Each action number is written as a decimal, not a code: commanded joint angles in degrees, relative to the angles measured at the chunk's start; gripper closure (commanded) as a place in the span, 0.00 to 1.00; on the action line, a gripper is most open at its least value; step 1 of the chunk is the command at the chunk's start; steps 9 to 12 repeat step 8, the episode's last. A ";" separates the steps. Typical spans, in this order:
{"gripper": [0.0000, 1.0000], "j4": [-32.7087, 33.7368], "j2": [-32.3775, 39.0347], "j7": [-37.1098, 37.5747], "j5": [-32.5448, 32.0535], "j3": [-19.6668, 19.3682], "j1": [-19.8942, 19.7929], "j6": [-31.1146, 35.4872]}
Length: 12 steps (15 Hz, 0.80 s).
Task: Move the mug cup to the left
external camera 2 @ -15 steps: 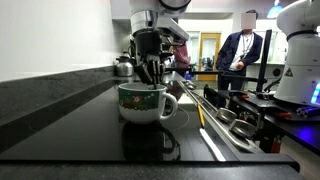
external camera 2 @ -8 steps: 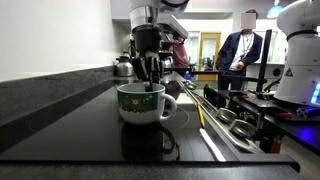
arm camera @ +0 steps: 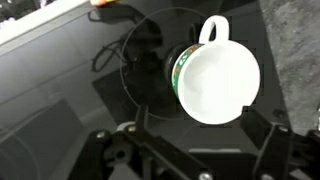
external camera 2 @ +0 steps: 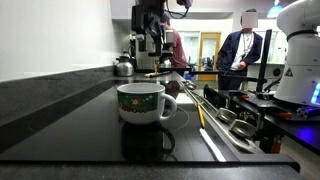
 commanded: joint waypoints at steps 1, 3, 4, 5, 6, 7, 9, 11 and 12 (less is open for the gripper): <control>0.00 -3.43 -5.63 1.15 -2.16 0.30 0.17 -2.29; 0.00 -5.18 -8.38 0.92 -2.25 0.95 0.03 -2.03; 0.00 -5.60 -9.32 1.10 -2.67 1.20 0.02 -2.04; 0.00 -6.25 -10.16 1.16 -2.99 1.43 -0.08 -1.45; 0.00 -6.52 -10.78 1.27 -3.18 1.61 -0.20 -1.69; 0.00 -6.70 -11.22 1.20 -3.70 1.71 -0.33 -2.13; 0.00 -7.08 -11.52 2.25 -4.93 1.70 -0.33 -1.78; 0.00 -7.08 -11.52 2.25 -4.93 1.70 -0.33 -1.78; 0.00 -7.08 -11.52 2.25 -4.93 1.70 -0.33 -1.78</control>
